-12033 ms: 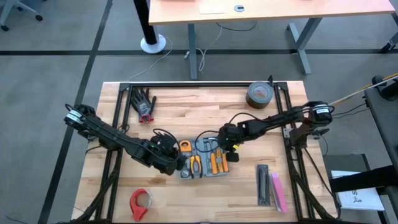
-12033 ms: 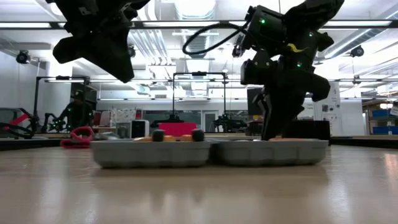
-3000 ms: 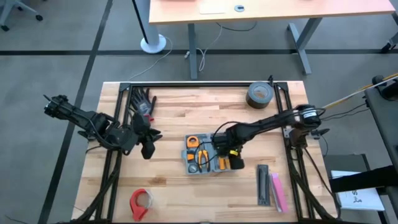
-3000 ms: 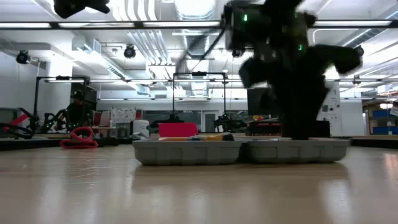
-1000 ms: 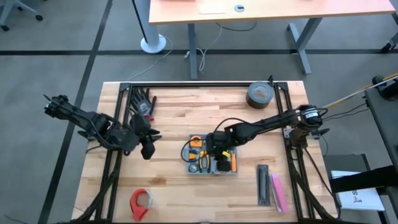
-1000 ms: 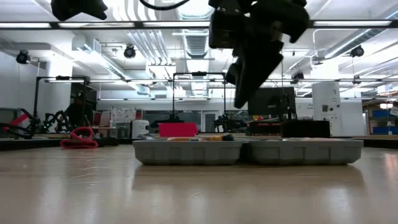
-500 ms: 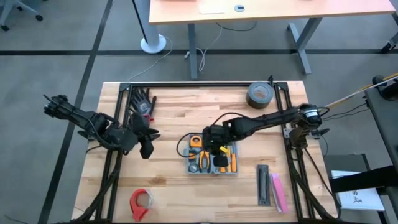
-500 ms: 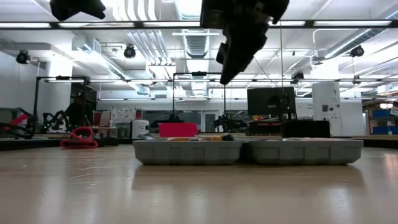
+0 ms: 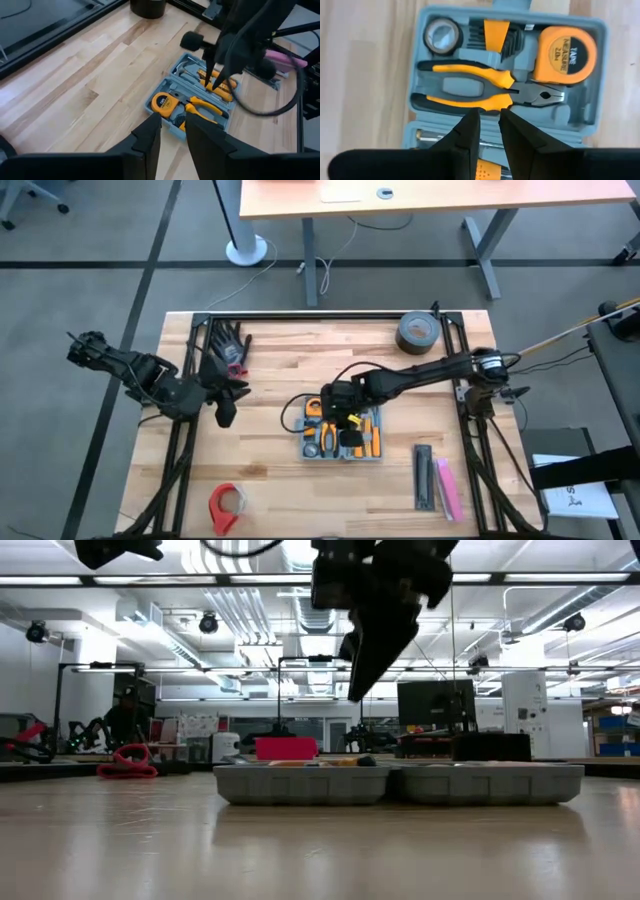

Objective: Prefit tool cases
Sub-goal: Adjust the tools in the gray tool box

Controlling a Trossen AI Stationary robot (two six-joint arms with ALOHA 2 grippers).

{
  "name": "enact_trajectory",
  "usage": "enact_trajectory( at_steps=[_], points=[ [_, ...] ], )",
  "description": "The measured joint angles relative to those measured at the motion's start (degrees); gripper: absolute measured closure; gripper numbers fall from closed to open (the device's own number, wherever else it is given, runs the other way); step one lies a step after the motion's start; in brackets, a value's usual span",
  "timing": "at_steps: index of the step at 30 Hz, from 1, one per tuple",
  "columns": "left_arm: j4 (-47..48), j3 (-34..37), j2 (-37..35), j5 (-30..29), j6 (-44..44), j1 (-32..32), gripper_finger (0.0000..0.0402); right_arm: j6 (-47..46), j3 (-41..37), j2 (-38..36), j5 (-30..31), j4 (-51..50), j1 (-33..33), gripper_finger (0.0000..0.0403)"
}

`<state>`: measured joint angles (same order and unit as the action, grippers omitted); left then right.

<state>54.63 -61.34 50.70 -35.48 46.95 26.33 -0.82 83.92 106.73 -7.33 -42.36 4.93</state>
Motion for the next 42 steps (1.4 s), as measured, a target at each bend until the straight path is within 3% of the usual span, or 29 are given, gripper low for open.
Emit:
enact_trajectory(
  at_steps=[12, 19, 30, 42],
  points=[
    [0.6, 0.0, 0.2, 0.6, 1.5, 0.2, 0.031, 2.9, 1.5, 13.8, -3.4, 1.7, -0.9, 0.0351],
    [0.9, 0.0, 0.4, 1.1, 1.8, 0.3, 0.03, 1.9, 3.1, 9.9, -0.5, -4.0, -0.8, 0.035],
    [1.3, 0.0, 0.2, 0.3, 0.9, 0.3, 0.0307, 1.8, 5.7, 0.9, 1.7, -4.5, -0.8, 0.0339],
    [1.4, 0.0, -0.1, 0.2, 1.3, 0.3, 0.0307, 2.1, 6.3, 4.7, 1.6, -4.0, -0.9, 0.035]
  ],
)
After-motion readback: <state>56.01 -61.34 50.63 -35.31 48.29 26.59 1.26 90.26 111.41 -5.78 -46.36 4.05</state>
